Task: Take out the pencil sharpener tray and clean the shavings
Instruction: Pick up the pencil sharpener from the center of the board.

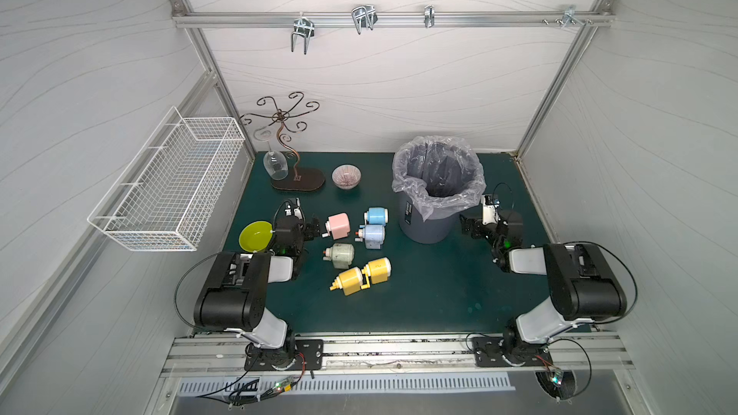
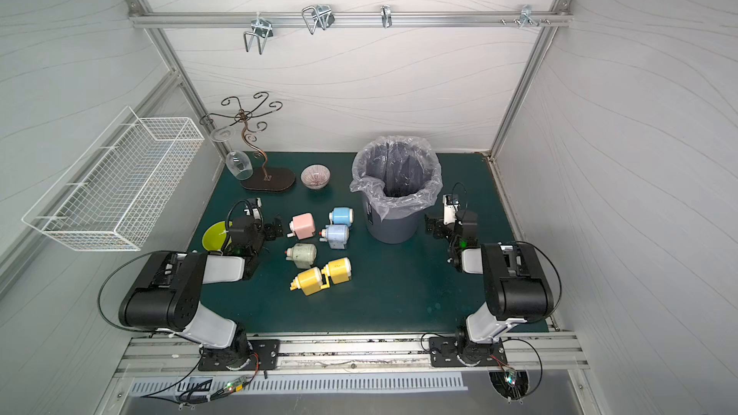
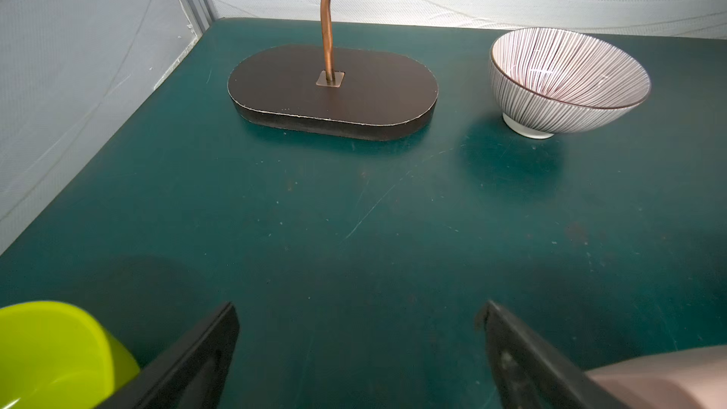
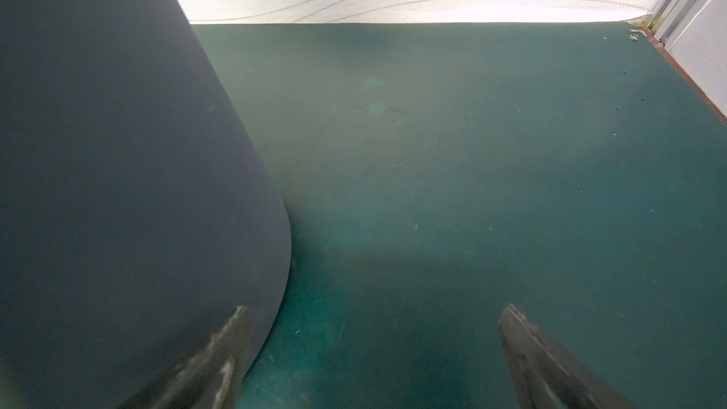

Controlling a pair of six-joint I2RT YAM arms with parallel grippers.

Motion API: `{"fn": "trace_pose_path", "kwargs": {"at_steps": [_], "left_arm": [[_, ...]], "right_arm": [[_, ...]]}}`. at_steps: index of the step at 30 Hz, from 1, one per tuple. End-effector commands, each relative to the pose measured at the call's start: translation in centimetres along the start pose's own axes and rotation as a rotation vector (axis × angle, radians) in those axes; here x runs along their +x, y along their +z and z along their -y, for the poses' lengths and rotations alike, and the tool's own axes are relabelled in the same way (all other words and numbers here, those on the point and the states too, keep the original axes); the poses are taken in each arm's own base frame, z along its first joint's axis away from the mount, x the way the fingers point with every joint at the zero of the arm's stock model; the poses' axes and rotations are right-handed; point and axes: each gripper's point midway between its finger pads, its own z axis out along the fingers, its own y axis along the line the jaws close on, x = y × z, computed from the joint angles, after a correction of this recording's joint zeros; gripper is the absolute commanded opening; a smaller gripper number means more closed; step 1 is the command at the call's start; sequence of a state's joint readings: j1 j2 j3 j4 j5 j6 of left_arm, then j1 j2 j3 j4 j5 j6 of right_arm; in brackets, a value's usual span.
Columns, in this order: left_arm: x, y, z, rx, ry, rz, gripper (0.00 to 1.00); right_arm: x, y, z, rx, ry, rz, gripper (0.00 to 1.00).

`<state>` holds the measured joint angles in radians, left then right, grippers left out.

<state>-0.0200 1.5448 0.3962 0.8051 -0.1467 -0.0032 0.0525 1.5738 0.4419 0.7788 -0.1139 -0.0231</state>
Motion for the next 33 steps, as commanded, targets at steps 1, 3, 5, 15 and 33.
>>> {"fn": "trace_pose_path", "kwargs": {"at_steps": [1,3,5,15,33], "left_arm": [[-1.7,0.2,-0.3,-0.014,-0.011,0.064,1.0],[-1.7,0.2,-0.2,-0.013,-0.01,0.064,1.0],[-1.8,0.2,-0.3,-0.011,-0.014,0.064,1.0],[-1.7,0.5,-0.4,0.002,-0.029,0.048,1.0],[-7.8,-9.6,5.6,0.32,0.073,0.0,0.96]], "right_arm": [[-0.6,0.2,-0.1,-0.007,0.0,0.019,0.99],[-0.6,0.3,0.0,-0.007,0.0,0.018,0.99],[-0.7,0.2,0.0,-0.005,0.001,0.019,0.99],[-0.6,0.3,0.0,-0.009,0.005,0.018,0.99],[-3.1,-11.9,9.1,0.61,0.764,-0.118,0.99]]}}
